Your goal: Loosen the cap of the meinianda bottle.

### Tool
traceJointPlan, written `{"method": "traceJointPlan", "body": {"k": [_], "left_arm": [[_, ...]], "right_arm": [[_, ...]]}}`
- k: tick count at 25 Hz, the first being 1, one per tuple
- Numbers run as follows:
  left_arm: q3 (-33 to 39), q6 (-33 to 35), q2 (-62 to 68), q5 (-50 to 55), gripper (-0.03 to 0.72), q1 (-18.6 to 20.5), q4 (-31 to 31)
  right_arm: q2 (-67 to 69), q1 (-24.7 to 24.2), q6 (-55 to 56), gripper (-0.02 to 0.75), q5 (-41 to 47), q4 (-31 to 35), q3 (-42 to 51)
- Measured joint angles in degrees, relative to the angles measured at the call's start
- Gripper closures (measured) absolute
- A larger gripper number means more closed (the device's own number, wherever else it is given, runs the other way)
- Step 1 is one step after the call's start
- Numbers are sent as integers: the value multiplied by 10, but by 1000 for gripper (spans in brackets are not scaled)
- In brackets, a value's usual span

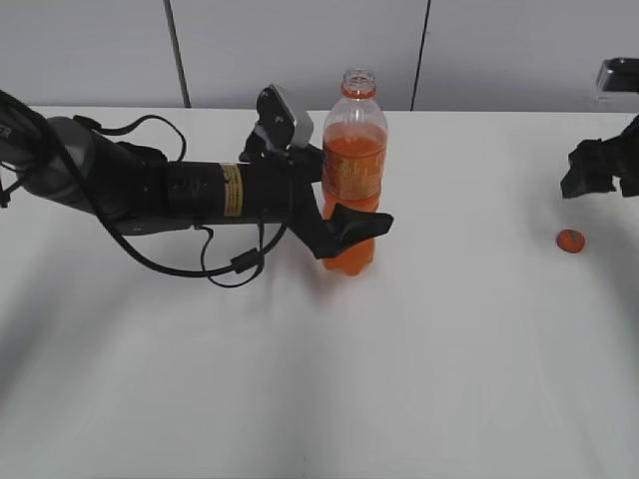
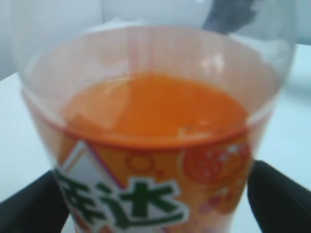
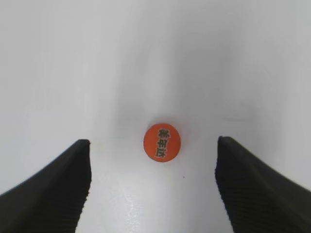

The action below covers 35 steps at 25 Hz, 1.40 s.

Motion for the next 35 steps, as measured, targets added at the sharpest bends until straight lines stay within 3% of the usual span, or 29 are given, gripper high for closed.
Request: {"method": "traceJointPlan", "body": {"k": [5, 9, 21, 27, 30, 35], "left_arm": [[0, -14, -1, -3, 31, 12, 44], [0, -57, -1, -13, 46, 35, 125], [0, -148, -3, -119, 109, 163, 340], [0, -231, -39, -119, 120, 222, 392], [0, -296, -75, -59, 141, 239, 398], [0, -396, -147, 159, 151, 242, 399]], "right_arm": [[-70, 0, 0, 142, 20, 2, 0], [-119, 0, 0, 142, 39, 2, 0], [-189, 0, -1, 142, 71, 1, 0], [-195, 0, -1, 142, 85, -40, 0], [-195, 0, 0, 144, 94, -83, -6], [-195, 0, 1, 144, 104, -141, -34]]}}
